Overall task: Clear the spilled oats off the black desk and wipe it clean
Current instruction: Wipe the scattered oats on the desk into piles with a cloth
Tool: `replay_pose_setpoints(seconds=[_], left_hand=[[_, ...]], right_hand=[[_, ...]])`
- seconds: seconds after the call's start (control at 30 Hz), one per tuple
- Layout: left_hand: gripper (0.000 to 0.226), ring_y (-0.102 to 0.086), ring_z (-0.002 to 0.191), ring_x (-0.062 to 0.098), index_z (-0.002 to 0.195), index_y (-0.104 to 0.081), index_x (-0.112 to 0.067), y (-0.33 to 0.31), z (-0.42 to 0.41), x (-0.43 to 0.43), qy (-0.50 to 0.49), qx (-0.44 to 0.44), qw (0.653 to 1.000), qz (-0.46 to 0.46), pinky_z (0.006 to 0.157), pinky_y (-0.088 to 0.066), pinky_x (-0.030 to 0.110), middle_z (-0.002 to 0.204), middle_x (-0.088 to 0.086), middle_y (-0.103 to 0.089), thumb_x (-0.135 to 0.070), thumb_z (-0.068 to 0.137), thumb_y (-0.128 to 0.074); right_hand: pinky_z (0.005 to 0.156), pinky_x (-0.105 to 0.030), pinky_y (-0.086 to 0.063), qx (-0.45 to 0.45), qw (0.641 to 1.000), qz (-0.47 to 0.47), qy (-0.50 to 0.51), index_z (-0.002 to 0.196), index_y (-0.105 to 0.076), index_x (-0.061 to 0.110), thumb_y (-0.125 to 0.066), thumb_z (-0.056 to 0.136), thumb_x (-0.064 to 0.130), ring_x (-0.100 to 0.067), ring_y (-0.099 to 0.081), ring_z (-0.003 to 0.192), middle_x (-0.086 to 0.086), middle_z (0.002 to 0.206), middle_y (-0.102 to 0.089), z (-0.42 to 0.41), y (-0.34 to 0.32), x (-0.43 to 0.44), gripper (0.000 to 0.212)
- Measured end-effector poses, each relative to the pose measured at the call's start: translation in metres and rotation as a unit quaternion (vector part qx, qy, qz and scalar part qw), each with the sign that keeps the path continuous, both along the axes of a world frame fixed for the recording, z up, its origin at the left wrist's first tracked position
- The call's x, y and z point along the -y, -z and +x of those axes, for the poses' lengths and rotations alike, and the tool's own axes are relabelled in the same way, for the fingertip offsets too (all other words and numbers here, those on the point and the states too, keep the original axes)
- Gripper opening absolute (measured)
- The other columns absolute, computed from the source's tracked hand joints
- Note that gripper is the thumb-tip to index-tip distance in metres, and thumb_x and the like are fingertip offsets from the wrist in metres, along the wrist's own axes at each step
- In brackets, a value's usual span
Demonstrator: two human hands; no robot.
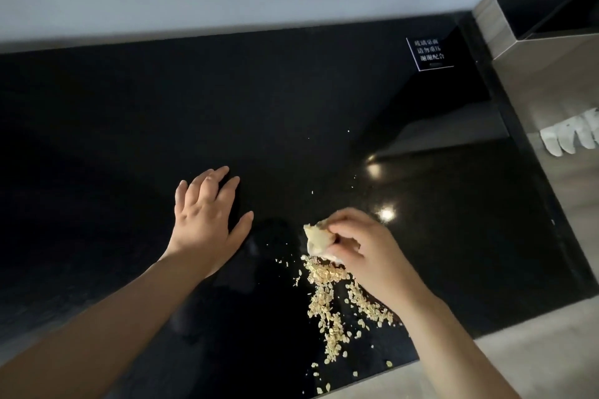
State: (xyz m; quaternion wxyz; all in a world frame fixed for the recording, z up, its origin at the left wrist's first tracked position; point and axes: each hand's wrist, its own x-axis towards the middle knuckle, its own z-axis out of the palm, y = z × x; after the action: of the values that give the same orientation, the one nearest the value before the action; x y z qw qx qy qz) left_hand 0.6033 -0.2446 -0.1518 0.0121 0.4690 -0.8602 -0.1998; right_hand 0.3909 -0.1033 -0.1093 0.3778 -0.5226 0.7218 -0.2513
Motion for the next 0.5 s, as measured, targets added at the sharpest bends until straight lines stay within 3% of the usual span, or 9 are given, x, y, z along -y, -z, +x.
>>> replay_pose_setpoints(seconds=[0.07,0.2,0.4,0.5], left_hand=[[0.078,-0.02,0.14,0.023,0.137,-0.046,-0.012,0.002,-0.001,0.0,-0.001,0.003,1.0,-0.006,0.117,-0.008,0.049,0.148,0.003,-0.033,-0.062,0.08,-0.026],[0.079,-0.019,0.141,0.022,0.138,-0.046,-0.013,0.004,-0.002,0.0,0.001,0.012,1.0,-0.014,0.117,-0.008,0.049,0.148,0.002,-0.032,-0.062,0.08,-0.026],[0.075,-0.022,0.139,0.023,0.136,-0.048,-0.013,0.007,-0.001,0.0,0.005,0.009,1.0,-0.025,0.116,-0.009,0.049,0.146,0.003,-0.036,-0.061,0.081,-0.03],[0.073,-0.023,0.139,0.023,0.136,-0.048,-0.013,0.008,0.0,0.0,0.009,0.01,0.999,-0.032,0.116,-0.01,0.05,0.146,0.004,-0.037,-0.06,0.082,-0.031]], right_hand=[[0.077,-0.008,-0.041,-0.013,0.998,-0.046,0.044,0.099,-0.071,0.021,-0.065,0.087,0.01,0.004,-0.055,0.096,0.02,0.103,-0.057,-0.017,-0.015,0.019,0.018],[0.076,-0.008,-0.037,-0.083,0.982,-0.13,0.106,0.092,-0.07,0.011,-0.07,0.083,0.01,0.001,-0.053,0.088,0.006,0.1,-0.058,-0.069,-0.018,0.079,0.009],[0.08,-0.018,-0.039,-0.172,0.977,-0.098,0.084,0.096,-0.069,0.008,-0.066,0.086,0.011,-0.016,-0.057,0.096,-0.001,0.108,-0.058,-0.121,0.017,0.153,0.011],[0.082,-0.022,-0.044,-0.149,0.982,-0.073,0.09,0.099,-0.068,0.005,-0.065,0.087,0.009,-0.018,-0.058,0.098,-0.002,0.109,-0.058,-0.114,0.034,0.151,0.014]])
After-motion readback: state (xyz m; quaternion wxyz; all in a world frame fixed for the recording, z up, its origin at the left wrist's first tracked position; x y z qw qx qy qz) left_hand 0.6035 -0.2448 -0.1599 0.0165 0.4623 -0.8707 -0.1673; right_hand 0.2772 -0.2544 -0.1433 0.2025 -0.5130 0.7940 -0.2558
